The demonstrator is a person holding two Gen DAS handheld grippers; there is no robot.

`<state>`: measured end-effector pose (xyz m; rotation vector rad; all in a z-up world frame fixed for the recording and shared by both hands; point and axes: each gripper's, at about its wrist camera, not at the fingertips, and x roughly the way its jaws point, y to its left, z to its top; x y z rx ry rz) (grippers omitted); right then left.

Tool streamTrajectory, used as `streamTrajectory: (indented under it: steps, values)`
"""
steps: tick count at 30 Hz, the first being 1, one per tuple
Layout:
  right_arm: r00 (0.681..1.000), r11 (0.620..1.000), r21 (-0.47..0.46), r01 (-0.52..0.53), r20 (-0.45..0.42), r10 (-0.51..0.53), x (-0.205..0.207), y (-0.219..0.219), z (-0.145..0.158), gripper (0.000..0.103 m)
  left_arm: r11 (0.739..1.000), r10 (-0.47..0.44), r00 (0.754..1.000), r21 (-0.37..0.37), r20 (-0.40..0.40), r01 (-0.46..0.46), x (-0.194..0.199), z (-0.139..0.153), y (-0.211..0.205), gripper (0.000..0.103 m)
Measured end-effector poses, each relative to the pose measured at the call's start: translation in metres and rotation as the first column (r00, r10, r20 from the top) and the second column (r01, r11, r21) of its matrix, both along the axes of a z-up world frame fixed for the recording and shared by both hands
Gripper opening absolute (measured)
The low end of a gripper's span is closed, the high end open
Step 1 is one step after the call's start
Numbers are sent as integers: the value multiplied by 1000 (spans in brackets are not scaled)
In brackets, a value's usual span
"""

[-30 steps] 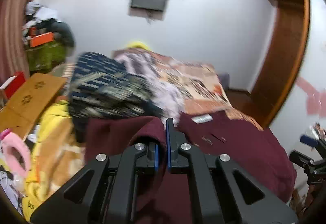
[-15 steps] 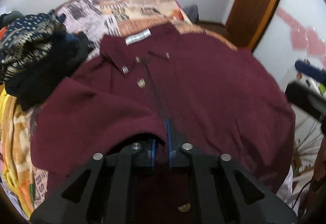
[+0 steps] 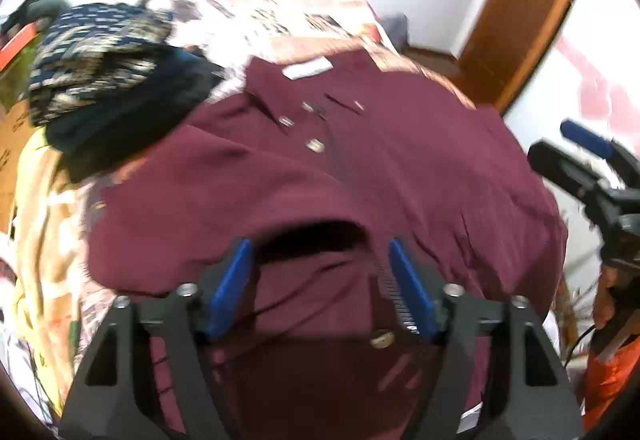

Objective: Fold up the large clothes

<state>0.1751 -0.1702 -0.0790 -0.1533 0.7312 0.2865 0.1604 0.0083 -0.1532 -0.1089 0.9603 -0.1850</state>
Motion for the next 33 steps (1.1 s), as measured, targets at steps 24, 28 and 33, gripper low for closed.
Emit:
streamTrajectory:
  steps: [24,28,33]
  values:
    - [811,806,-117,-580,-183,556,8,212,-47,101,864,496,868,78,31,-497,-79,-21,184,85]
    - [747,752,-122,-647,-296,595,10,244,-76,101,856,513,858,65,11,-512,-83,-31,194,85]
    - [694,717,-141,-683,-433,576,21,277,-113,100,848,529,848,40,-9,-529,-86,-39,205,85]
